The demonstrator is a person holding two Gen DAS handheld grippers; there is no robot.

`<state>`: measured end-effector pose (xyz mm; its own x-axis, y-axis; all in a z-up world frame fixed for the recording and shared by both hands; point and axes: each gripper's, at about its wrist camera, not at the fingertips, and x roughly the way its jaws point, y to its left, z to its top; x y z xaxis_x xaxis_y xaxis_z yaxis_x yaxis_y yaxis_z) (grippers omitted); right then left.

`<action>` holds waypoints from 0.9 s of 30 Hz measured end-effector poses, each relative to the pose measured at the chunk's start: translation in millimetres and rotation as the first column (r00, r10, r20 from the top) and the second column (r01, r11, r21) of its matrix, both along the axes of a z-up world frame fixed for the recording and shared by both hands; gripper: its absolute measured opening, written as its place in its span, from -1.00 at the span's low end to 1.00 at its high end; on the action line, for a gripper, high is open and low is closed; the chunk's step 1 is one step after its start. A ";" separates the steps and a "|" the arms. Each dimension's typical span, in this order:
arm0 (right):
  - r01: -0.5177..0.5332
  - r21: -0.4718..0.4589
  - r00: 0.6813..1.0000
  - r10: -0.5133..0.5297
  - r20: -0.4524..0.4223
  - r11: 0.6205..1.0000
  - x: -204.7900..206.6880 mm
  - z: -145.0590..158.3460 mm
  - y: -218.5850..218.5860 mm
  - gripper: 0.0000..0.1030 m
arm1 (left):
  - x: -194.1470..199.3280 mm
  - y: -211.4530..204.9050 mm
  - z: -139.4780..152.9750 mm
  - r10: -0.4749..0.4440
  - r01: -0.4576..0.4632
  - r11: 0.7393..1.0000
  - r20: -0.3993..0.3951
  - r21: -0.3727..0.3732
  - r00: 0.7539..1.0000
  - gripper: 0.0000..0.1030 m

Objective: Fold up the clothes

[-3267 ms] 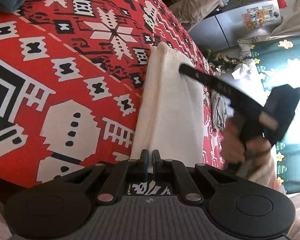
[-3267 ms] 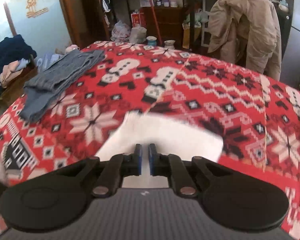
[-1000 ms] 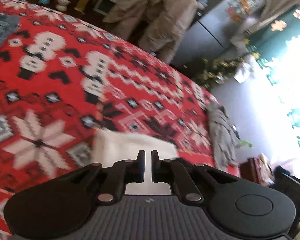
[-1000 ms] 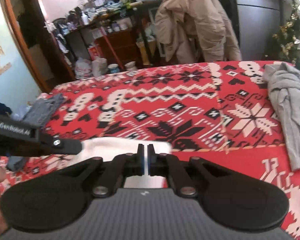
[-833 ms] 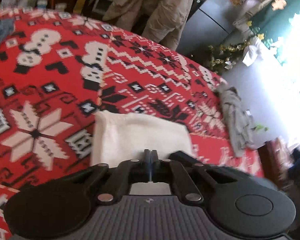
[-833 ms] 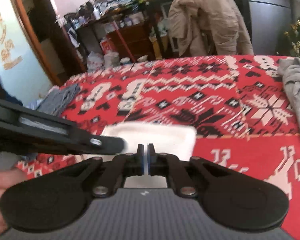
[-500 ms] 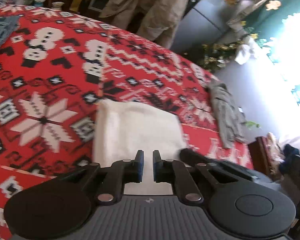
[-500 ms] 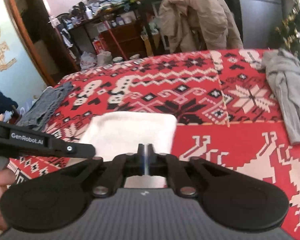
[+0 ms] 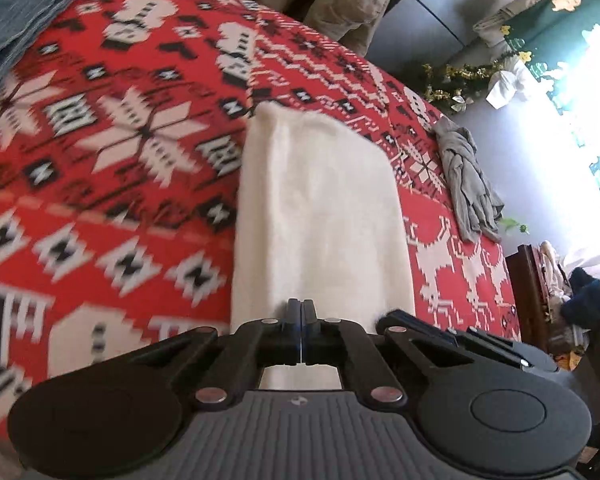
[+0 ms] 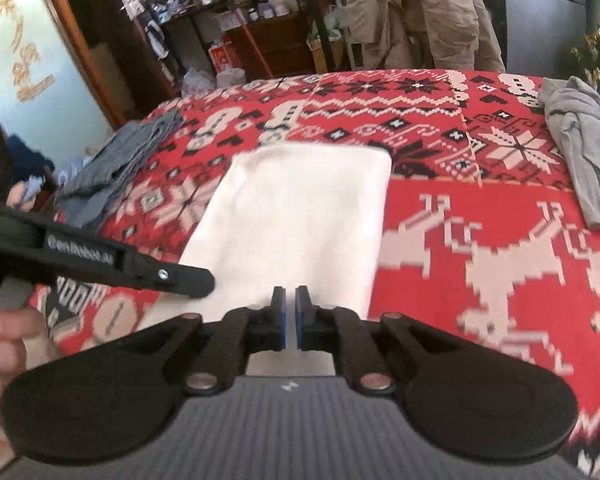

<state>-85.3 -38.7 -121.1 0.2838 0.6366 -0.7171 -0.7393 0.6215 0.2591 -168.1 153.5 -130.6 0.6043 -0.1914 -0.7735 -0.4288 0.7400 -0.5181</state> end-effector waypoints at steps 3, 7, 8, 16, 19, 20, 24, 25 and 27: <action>-0.013 -0.005 1.000 0.013 -0.007 1.000 -15.3 2.7 -11.2 -0.91 | -12.6 -0.8 3.2 0.014 -0.014 1.000 0.003 -0.013 1.000 -0.95; -0.018 0.011 1.000 0.018 0.010 1.000 -20.4 12.2 -10.0 -0.88 | -6.1 -11.8 18.7 -0.013 0.013 1.000 0.067 -0.002 0.998 -0.89; -0.015 0.021 1.000 0.014 0.019 1.000 -18.8 14.8 -5.6 -0.88 | -0.3 -15.6 18.2 -0.020 0.019 1.000 0.068 0.007 0.997 -0.89; -0.001 0.024 1.000 0.001 0.008 1.000 -12.8 -0.3 16.8 -0.86 | 4.2 -17.7 -2.6 -0.027 0.027 1.000 0.020 -0.007 0.999 -0.95; -0.031 0.034 1.000 0.031 -0.003 0.999 -26.8 -1.2 6.1 -0.84 | -10.4 -18.4 -4.9 -0.033 0.033 0.999 0.008 -0.001 0.999 -0.95; -0.041 0.028 0.999 0.041 -0.002 0.999 -32.1 -2.6 3.3 -0.84 | -14.6 -18.6 -5.6 -0.035 0.035 0.999 0.007 0.001 0.999 -0.95; -0.054 0.027 0.998 0.054 -0.015 0.998 -42.2 -0.9 -10.4 -0.84 | -29.8 -18.0 1.1 -0.023 0.023 1.000 0.003 0.011 1.000 -0.95; -0.050 0.037 0.998 0.051 -0.026 0.998 -42.1 2.0 -15.6 -0.84 | -32.8 -18.0 3.2 -0.025 0.025 1.000 0.003 0.017 1.000 -0.95; -0.036 0.043 0.999 0.037 -0.023 0.998 -41.8 8.7 -27.8 -0.81 | -38.6 -17.4 7.2 -0.026 0.026 0.999 0.004 0.025 1.000 -0.95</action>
<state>-127.1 -66.5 -112.4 0.2433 0.6759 -0.6957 -0.7544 0.5827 0.3023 -206.7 136.1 -123.3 0.6031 -0.1877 -0.7753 -0.4071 0.7634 -0.5015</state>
